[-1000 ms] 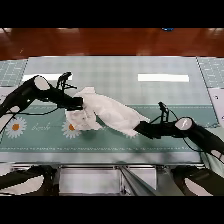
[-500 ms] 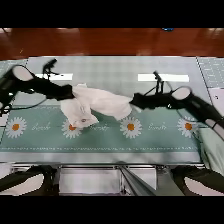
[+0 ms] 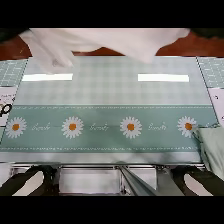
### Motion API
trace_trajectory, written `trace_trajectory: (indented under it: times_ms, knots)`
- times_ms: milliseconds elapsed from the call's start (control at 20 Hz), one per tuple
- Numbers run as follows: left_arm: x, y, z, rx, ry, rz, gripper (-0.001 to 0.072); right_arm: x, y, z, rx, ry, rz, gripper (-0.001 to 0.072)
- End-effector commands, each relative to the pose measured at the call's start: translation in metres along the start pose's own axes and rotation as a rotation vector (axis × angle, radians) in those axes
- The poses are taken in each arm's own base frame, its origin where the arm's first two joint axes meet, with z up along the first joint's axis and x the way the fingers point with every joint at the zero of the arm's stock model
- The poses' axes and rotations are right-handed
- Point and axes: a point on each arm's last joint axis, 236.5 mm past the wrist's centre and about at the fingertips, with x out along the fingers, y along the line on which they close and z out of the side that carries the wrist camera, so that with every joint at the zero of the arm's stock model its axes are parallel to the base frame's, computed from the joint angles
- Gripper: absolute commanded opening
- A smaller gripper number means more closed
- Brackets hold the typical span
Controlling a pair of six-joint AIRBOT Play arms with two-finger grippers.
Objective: Fold the shirts.
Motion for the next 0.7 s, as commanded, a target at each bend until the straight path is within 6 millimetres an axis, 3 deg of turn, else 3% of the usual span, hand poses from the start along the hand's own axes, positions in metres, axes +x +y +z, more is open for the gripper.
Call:
trace_trajectory:
  times_ms: [0,150,300,500,650]
  knots:
    - [-0.049,-0.049,-0.008,0.156,0.059,-0.045,0.0023,-0.093,0.025,0.031,-0.191,-0.116,-0.134,0.0021]
    - [-0.06,-0.073,-0.058,0.183,0.236,-0.117,0.0023,-0.141,0.031,0.009,-0.211,-0.094,-0.22,0.0021]
    - [-0.046,-0.097,-0.111,0.158,0.361,-0.224,0.0023,-0.152,0.031,-0.048,-0.171,0.047,-0.227,0.0021]
    - [-0.009,-0.116,-0.227,0.071,0.658,-0.381,0.0023,-0.13,0.011,-0.139,-0.029,0.226,-0.211,0.0021]
    - [0.022,-0.108,-0.3,0.034,0.801,-0.42,0.0023,-0.095,-0.005,-0.209,0.083,0.392,-0.162,0.0021]
